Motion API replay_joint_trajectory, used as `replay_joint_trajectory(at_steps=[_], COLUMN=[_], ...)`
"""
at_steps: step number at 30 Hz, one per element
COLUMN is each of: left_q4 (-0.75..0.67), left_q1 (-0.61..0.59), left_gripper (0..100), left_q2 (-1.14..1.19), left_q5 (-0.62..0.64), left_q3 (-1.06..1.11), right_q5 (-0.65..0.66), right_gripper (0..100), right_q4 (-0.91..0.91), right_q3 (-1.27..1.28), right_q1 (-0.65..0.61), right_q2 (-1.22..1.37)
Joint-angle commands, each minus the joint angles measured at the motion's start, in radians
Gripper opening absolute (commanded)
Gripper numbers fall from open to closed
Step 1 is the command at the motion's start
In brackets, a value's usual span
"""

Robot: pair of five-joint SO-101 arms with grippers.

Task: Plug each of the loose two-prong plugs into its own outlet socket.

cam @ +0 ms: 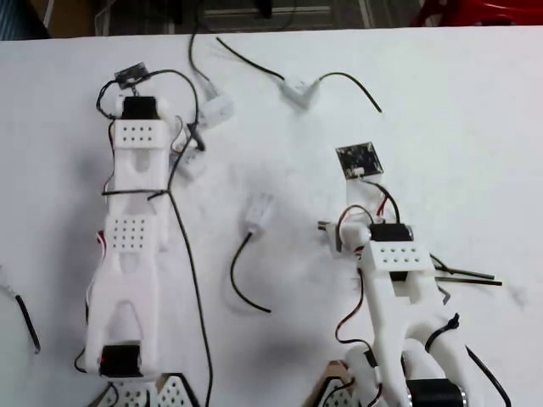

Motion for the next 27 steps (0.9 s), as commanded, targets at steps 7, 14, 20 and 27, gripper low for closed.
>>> replay_joint_trajectory(at_steps=[7, 14, 20, 27], left_q4=[0.002, 0.012, 0.015, 0.015], left_q1=[0.021, 0.061, 0.134, 0.173], left_gripper=[4, 2, 2, 2], left_q2=[0.004, -0.008, -0.044, -0.163], left_q5=[0.006, 0.005, -0.356, -0.416], left_q3=[-0.015, -0.025, -0.014, -0.014], right_q5=[0.0, -0.005, -0.005, -0.002], right_gripper=[2.4, 2.4, 2.4, 2.4], right_q4=[-0.013, -0.015, -0.015, -0.081], right_q3=[-0.003, -0.003, -0.003, 0.032], right_q1=[-0.001, -0.001, 0.004, 0.004], right_q2=[-0.035, -0.035, -0.035, -0.035])
